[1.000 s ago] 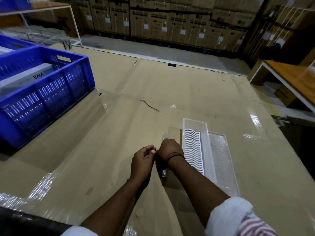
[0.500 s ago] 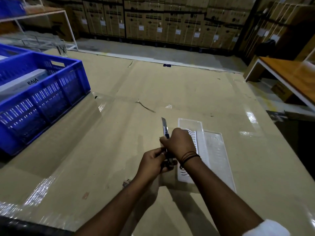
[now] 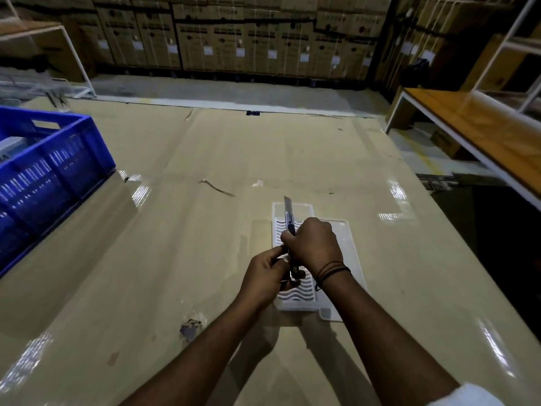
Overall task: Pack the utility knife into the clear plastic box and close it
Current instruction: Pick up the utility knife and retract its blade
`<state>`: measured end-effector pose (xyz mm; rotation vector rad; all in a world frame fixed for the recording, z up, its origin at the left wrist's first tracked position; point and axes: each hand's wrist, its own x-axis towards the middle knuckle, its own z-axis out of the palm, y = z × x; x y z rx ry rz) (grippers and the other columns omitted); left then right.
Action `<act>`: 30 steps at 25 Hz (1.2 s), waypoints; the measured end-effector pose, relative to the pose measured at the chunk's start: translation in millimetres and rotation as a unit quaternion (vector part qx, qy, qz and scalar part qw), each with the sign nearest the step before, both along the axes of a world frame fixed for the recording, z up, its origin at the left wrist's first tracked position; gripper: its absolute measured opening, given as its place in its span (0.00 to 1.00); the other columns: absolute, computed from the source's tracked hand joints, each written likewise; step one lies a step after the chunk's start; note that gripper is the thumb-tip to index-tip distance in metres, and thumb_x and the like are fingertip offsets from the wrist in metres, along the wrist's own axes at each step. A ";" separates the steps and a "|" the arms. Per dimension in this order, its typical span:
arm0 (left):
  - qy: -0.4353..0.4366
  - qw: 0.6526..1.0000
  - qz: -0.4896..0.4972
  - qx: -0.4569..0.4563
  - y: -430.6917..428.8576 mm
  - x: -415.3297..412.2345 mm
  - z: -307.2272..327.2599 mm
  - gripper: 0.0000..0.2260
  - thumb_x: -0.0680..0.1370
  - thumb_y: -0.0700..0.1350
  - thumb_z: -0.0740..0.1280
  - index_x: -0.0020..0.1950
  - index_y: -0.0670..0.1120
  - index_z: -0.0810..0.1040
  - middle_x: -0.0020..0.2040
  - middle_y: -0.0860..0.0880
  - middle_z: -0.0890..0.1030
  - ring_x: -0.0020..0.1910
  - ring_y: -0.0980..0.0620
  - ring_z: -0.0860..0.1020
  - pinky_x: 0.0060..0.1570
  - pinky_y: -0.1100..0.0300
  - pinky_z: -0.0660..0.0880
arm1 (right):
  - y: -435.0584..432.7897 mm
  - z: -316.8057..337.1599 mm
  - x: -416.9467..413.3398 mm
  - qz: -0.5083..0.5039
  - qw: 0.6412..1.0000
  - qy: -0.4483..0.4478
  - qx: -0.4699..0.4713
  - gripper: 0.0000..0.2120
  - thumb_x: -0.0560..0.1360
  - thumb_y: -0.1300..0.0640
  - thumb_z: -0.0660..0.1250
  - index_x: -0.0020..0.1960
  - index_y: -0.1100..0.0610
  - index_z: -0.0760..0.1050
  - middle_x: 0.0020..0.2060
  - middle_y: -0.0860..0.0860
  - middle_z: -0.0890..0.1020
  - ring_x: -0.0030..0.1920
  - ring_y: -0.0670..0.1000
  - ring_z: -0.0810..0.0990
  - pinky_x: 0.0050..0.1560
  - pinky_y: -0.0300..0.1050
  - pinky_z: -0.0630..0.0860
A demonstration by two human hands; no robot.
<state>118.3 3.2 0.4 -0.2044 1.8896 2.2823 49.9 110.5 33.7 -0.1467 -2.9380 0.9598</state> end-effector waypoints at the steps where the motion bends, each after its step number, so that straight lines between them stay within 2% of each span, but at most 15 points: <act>1: 0.004 1.000 0.001 -0.009 1.0 -0.9 0.6 0.15 0.83 0.35 0.61 0.61 0.50 0.82 0.45 0.44 0.86 0.42 0.46 0.85 0.44 0.53 0.81 | 3.8 -0.2 -1.3 0.000 1.000 -0.004 -0.018 0.19 0.71 0.46 0.69 0.27 0.56 0.71 0.24 0.52 0.74 0.28 0.55 0.77 0.28 0.42 0.66; 2: 0.008 1.000 0.004 -0.016 2.1 -1.9 1.7 0.16 0.83 0.35 0.61 0.60 0.53 0.82 0.44 0.46 0.86 0.41 0.47 0.85 0.45 0.52 0.82 | 8.5 0.2 -2.7 0.000 0.999 -0.006 -0.053 0.21 0.73 0.45 0.69 0.28 0.58 0.74 0.23 0.54 0.76 0.28 0.55 0.78 0.29 0.44 0.70; 4: 0.013 1.000 0.011 -0.018 2.5 -4.0 3.9 0.17 0.83 0.35 0.61 0.62 0.53 0.81 0.47 0.45 0.87 0.42 0.46 0.86 0.46 0.52 0.83 | 17.8 0.8 -4.7 -0.002 0.986 -0.022 -0.165 0.21 0.75 0.45 0.70 0.31 0.60 0.81 0.27 0.57 0.83 0.29 0.55 0.82 0.32 0.46 0.77; 7: 0.025 1.000 0.008 -0.012 0.5 -7.2 5.2 0.17 0.83 0.35 0.62 0.65 0.53 0.78 0.51 0.42 0.88 0.45 0.45 0.88 0.44 0.54 0.84 | 24.7 -0.6 -4.0 -0.012 0.948 -0.051 -0.313 0.15 0.76 0.51 0.73 0.39 0.61 0.85 0.37 0.61 0.87 0.31 0.52 0.82 0.27 0.41 0.73; 10: 0.046 0.998 0.000 -0.036 -0.7 -5.3 5.4 0.19 0.82 0.37 0.65 0.70 0.53 0.76 0.52 0.42 0.87 0.48 0.43 0.87 0.47 0.51 0.84 | 25.6 -3.6 -3.5 -0.009 0.908 -0.076 -0.413 0.11 0.75 0.55 0.74 0.42 0.63 0.85 0.37 0.59 0.86 0.33 0.53 0.80 0.30 0.42 0.72; 12: 0.075 0.994 -0.019 -0.078 -3.0 -0.9 3.0 0.24 0.78 0.42 0.72 0.69 0.63 0.74 0.54 0.47 0.87 0.48 0.46 0.87 0.47 0.50 0.84 | 26.0 -4.3 -3.0 -0.005 0.884 -0.088 -0.459 0.09 0.75 0.57 0.74 0.43 0.63 0.85 0.35 0.56 0.84 0.34 0.54 0.80 0.30 0.41 0.73; 14: 0.099 0.985 -0.051 -0.134 -5.6 5.3 0.7 0.32 0.73 0.45 0.77 0.69 0.71 0.69 0.56 0.52 0.86 0.46 0.52 0.86 0.43 0.56 0.84 | 28.0 -5.2 -3.0 -0.005 0.884 -0.084 -0.460 0.09 0.75 0.56 0.74 0.44 0.62 0.85 0.36 0.55 0.84 0.36 0.53 0.79 0.35 0.43 0.73; 17: 0.120 0.963 -0.078 -0.230 -5.4 11.9 -1.0 0.41 0.71 0.47 0.78 0.77 0.67 0.61 0.57 0.55 0.84 0.38 0.58 0.84 0.42 0.57 0.83 | 31.1 -6.0 -2.9 -0.003 0.886 -0.076 -0.457 0.09 0.75 0.55 0.74 0.45 0.62 0.86 0.38 0.56 0.84 0.39 0.54 0.79 0.41 0.49 0.71; 19: 0.137 0.955 -0.080 -0.250 -4.7 12.7 1.3 0.42 0.72 0.47 0.78 0.79 0.66 0.58 0.55 0.54 0.85 0.38 0.59 0.83 0.41 0.60 0.82 | 31.4 -5.8 -1.8 -0.004 0.881 -0.079 -0.467 0.07 0.75 0.56 0.74 0.42 0.59 0.86 0.38 0.56 0.85 0.40 0.54 0.79 0.42 0.49 0.72; 24: 0.163 0.955 -0.062 -0.242 -5.6 9.9 7.8 0.40 0.74 0.45 0.76 0.80 0.61 0.60 0.49 0.51 0.87 0.39 0.60 0.82 0.39 0.65 0.79 | 28.5 -8.5 2.4 0.004 0.871 -0.069 -0.487 0.04 0.74 0.59 0.73 0.43 0.57 0.86 0.38 0.54 0.85 0.41 0.54 0.79 0.43 0.50 0.72; 28: 0.158 0.954 -0.058 -0.250 -5.0 9.2 8.0 0.40 0.74 0.46 0.77 0.80 0.61 0.60 0.50 0.49 0.86 0.39 0.58 0.81 0.45 0.54 0.82 | 29.3 -8.4 6.4 0.019 0.872 -0.045 -0.487 0.04 0.75 0.59 0.73 0.44 0.56 0.87 0.38 0.53 0.85 0.41 0.52 0.80 0.43 0.50 0.72; 30: 0.161 0.951 -0.052 -0.259 -4.4 7.8 8.8 0.41 0.74 0.46 0.77 0.80 0.63 0.60 0.50 0.50 0.86 0.40 0.57 0.83 0.46 0.52 0.83 | 31.0 -9.0 8.5 0.033 0.872 -0.037 -0.487 0.05 0.76 0.59 0.72 0.48 0.57 0.87 0.40 0.53 0.85 0.42 0.52 0.80 0.44 0.51 0.73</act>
